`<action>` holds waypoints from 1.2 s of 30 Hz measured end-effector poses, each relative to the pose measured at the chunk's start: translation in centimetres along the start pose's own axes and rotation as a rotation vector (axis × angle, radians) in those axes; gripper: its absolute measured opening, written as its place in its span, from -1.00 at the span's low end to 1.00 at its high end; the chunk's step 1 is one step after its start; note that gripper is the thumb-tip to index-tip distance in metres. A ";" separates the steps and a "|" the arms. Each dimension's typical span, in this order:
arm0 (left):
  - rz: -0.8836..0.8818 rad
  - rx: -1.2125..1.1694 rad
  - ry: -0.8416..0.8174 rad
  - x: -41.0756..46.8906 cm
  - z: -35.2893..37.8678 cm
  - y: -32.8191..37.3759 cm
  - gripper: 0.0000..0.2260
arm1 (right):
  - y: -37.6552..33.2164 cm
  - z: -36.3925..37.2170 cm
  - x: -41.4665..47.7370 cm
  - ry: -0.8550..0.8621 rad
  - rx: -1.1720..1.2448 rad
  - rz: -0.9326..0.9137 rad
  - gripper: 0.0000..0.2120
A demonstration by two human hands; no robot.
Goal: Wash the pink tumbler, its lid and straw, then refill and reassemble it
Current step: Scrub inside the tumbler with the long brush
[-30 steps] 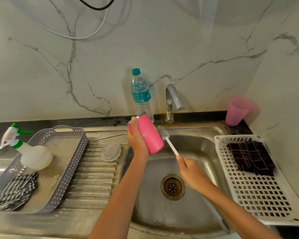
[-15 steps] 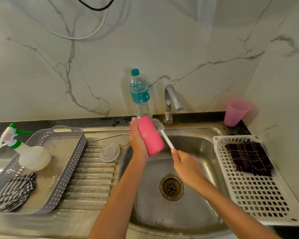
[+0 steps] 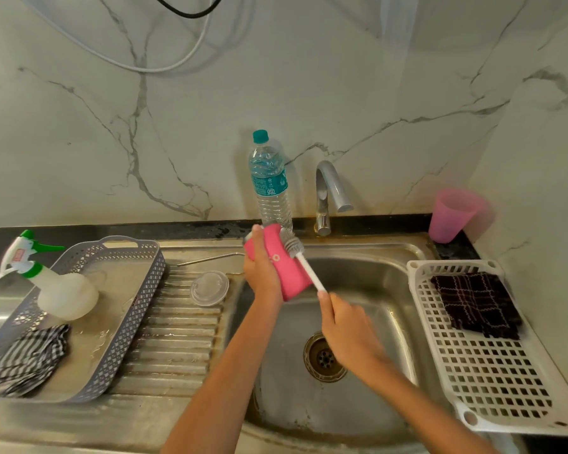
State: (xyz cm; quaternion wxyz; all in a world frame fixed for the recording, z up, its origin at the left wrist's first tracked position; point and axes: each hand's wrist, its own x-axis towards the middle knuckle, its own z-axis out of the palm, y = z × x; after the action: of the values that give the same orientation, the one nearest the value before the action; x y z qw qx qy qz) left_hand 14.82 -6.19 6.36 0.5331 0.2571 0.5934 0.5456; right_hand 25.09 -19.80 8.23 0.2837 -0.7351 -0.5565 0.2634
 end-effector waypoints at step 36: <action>-0.251 -0.234 -0.281 -1.8 -3.0 -1.8 -0.27 | 1.4 -0.6 0.9 -0.068 0.025 0.056 -0.60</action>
State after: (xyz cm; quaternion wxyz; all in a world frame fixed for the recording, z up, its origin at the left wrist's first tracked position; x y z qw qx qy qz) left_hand 13.12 -9.35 4.82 0.7005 0.1909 0.4732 0.4990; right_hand 26.68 -19.32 7.58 0.2666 -0.7374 -0.5417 0.3029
